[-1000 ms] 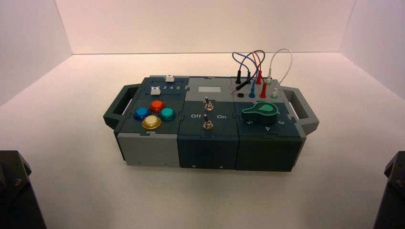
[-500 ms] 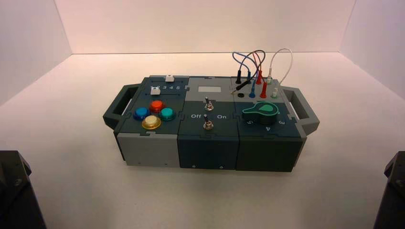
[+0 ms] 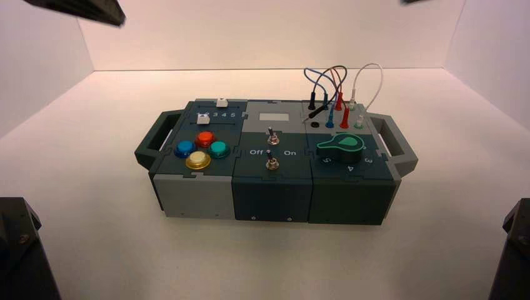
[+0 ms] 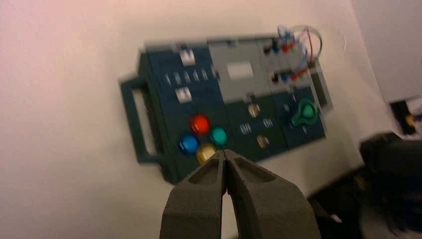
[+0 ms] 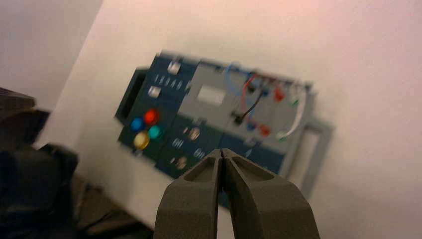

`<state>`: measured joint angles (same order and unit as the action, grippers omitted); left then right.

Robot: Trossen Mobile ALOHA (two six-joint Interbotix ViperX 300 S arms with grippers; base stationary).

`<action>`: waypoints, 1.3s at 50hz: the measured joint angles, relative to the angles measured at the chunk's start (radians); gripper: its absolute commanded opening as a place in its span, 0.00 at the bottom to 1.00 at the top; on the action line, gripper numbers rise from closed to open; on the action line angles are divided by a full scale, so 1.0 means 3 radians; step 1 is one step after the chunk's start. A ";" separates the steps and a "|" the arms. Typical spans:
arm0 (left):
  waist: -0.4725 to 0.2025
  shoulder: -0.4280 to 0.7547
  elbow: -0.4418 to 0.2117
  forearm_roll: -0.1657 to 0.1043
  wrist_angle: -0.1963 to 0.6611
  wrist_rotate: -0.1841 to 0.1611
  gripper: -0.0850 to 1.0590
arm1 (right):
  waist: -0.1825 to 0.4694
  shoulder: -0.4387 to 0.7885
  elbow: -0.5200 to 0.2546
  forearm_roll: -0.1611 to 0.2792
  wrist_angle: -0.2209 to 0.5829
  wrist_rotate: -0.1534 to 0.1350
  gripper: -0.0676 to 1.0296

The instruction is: Move the box away.

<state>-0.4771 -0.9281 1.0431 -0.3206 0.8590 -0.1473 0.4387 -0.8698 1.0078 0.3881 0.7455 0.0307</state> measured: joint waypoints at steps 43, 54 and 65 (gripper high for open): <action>-0.1079 0.1529 0.0046 -0.0353 -0.0322 0.0000 0.05 | 0.0823 0.1248 0.0256 0.0532 -0.0312 0.0000 0.04; -0.1381 0.2025 -0.0092 -0.0353 -0.0424 0.0000 0.05 | 0.1048 0.1687 0.0256 0.0547 -0.0419 -0.0020 0.04; -0.1406 0.2204 -0.0128 -0.0358 -0.0476 0.0000 0.05 | 0.1053 0.2030 0.0256 0.0547 -0.0445 -0.0056 0.04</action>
<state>-0.8989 -0.2669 1.0048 -0.4280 0.7164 -0.1473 0.7547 -0.2608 1.0845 0.5522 0.6121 0.0138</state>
